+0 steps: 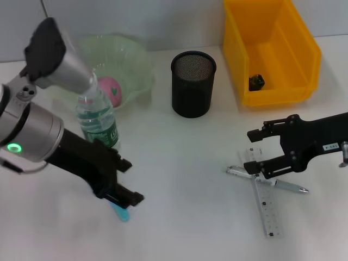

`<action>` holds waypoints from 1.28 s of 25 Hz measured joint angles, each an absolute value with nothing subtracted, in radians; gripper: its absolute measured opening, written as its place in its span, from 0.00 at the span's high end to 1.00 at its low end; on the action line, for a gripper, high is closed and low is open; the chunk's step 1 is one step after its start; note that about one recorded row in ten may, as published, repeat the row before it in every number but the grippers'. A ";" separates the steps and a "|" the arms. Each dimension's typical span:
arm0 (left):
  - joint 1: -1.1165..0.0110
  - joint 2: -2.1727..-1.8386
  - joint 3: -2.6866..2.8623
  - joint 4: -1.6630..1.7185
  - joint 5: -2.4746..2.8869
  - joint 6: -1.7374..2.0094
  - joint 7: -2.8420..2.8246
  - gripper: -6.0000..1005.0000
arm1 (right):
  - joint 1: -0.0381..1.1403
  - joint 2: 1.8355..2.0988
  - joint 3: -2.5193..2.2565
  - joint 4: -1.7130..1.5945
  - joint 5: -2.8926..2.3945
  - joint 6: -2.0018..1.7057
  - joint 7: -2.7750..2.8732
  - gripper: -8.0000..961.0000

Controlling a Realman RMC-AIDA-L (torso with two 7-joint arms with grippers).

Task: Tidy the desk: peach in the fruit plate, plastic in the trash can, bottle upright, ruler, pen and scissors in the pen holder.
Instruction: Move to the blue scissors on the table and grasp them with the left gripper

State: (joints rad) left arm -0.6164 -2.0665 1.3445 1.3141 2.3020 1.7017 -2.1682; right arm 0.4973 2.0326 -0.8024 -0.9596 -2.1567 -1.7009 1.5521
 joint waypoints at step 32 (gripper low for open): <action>-0.794 -2.080 1.766 1.296 2.620 1.643 -1.385 0.21 | 0.542 1.989 -0.755 -0.896 -2.171 -1.716 1.895 0.16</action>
State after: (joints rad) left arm -0.7944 -2.0802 1.7663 1.2960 2.6202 1.6433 -1.3854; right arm 0.5421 1.9885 -0.7548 -0.8961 -2.1711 -1.7161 1.8951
